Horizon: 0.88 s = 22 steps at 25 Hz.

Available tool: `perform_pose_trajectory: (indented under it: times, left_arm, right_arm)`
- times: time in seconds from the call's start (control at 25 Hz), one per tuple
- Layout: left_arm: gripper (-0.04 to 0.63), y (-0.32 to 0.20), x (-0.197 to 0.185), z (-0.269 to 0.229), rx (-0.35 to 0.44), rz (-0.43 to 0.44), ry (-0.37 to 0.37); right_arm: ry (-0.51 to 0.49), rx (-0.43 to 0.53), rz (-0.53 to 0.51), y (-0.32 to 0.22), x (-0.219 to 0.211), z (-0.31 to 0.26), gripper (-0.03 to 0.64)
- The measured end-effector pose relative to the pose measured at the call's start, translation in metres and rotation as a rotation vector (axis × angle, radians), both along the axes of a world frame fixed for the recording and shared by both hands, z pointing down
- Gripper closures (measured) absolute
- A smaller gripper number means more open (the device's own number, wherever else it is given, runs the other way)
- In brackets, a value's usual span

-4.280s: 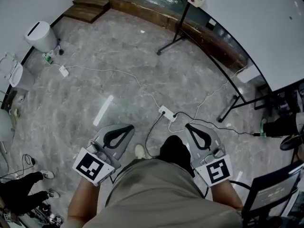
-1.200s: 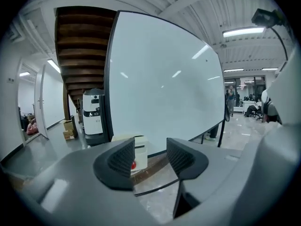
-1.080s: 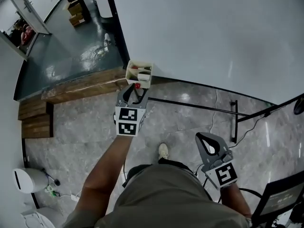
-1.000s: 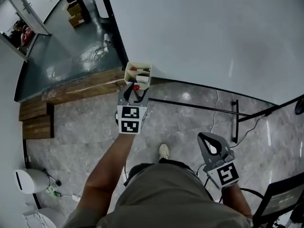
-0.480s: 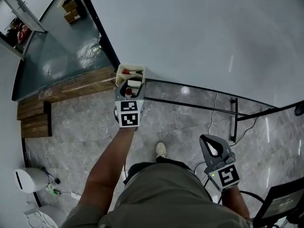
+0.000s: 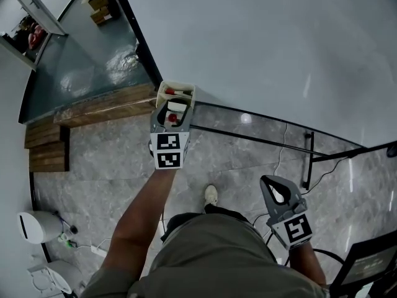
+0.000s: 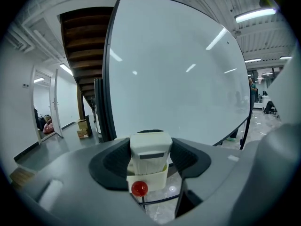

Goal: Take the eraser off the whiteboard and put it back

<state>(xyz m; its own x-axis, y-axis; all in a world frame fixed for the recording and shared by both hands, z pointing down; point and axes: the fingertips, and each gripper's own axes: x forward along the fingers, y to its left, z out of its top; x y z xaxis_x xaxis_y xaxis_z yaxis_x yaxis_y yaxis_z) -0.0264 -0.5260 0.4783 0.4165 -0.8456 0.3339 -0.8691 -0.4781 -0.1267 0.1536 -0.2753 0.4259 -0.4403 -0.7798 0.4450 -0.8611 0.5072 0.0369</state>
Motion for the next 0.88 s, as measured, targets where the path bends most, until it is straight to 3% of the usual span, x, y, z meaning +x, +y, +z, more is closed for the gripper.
perform_pose_trajectory:
  times: [0.44, 0.88]
  left_arm:
    - [0.327, 0.053, -0.028, -0.094, 0.125, 0.043, 0.125]
    - [0.327, 0.149, -0.099, -0.141, 0.168, 0.106, 0.135]
  right_arm:
    - [-0.021, 0.039, -0.109, 0.003, -0.052, -0.008, 0.615]
    - [-0.018, 0.062, -0.213, 0.035, -0.137, -0.017, 0.615]
